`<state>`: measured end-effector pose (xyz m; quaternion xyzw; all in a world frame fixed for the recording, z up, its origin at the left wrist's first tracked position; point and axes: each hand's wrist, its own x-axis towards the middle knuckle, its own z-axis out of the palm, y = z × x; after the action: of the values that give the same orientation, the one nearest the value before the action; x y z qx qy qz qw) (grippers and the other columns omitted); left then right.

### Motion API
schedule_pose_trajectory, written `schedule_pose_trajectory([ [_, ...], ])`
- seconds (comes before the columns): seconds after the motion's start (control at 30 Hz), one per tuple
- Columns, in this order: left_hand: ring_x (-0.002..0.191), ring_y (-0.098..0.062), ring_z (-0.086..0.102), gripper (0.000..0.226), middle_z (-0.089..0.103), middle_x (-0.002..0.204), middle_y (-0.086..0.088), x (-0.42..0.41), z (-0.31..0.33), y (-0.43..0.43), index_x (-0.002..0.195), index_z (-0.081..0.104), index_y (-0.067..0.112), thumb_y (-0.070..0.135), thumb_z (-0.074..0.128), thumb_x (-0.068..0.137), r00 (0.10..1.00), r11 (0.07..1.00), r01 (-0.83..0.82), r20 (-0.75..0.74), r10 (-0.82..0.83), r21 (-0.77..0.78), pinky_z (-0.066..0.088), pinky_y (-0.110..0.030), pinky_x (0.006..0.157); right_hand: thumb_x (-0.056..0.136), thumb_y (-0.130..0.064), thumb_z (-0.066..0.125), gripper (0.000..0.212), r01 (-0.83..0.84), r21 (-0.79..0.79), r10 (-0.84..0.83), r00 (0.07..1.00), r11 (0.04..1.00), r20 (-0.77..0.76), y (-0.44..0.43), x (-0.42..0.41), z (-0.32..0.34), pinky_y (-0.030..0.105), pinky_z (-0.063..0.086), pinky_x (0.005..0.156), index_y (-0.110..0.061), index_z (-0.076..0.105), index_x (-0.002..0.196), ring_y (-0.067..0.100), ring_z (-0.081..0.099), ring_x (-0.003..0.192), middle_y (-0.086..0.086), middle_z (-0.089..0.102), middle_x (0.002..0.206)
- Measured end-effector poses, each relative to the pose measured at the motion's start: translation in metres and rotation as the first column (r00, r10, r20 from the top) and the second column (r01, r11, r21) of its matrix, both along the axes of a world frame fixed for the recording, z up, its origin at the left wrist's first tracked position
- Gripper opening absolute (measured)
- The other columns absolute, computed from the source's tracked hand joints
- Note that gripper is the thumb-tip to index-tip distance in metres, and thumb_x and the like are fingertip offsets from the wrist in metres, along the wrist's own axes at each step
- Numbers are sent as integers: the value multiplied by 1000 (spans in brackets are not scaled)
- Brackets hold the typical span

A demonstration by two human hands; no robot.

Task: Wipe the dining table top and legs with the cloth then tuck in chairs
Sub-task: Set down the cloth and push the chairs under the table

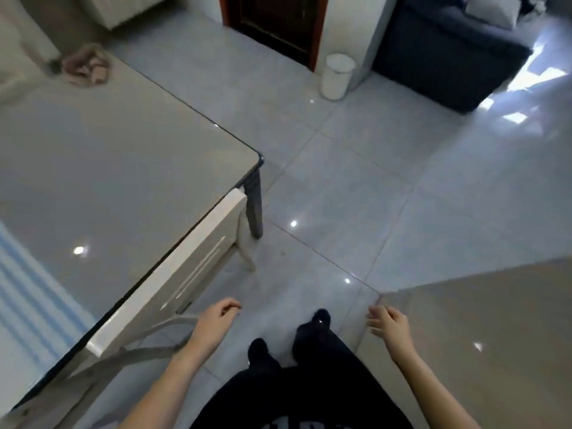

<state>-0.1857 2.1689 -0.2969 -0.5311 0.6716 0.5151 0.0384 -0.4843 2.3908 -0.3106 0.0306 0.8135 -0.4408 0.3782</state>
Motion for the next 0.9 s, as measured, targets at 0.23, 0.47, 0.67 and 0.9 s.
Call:
schedule_pose_trajectory([
  [0.23, 65, -18, 52, 25, 62, 77, -9, -118, -28, -35, 79, 62, 14, 5, 45, 94, 954, 936, -286, -35, 299, 205, 39, -27, 59, 93, -7, 51, 16, 65, 140, -75, 995, 988, 69, 29, -88, -40, 27, 42, 57, 1, 64, 89, 26, 58, 66, 15, 63, 78],
  [0.47, 70, -22, 58, 20, 65, 80, -9, -185, -29, -27, 82, 65, 13, 13, 48, 93, 857, 846, -515, 50, 513, 141, 45, -30, 65, 94, -7, 48, 23, 9, 108, -7, 1000, 994, -15, -15, -194, -31, 27, 42, 59, -11, 61, 75, 21, 55, 68, 12, 61, 78],
  [0.67, 70, -21, 56, 20, 62, 82, -10, -232, -25, -54, 87, 64, 8, 14, 46, 95, 844, 832, -537, 98, 528, 137, 44, -28, 61, 94, -11, 48, 19, -113, 55, 112, 993, 992, 24, -88, -272, -38, 26, 43, 62, -4, 65, 94, 21, 59, 72, 11, 64, 84],
  [0.9, 68, -21, 53, 21, 61, 78, -9, -329, -40, -136, 85, 63, 8, 11, 45, 95, 819, 804, -573, 84, 567, 158, 42, -29, 62, 96, -14, 47, 19, -164, 82, 162, 986, 983, 28, -170, -372, -57, 28, 45, 66, -3, 63, 98, 22, 61, 77, 13, 64, 90],
])
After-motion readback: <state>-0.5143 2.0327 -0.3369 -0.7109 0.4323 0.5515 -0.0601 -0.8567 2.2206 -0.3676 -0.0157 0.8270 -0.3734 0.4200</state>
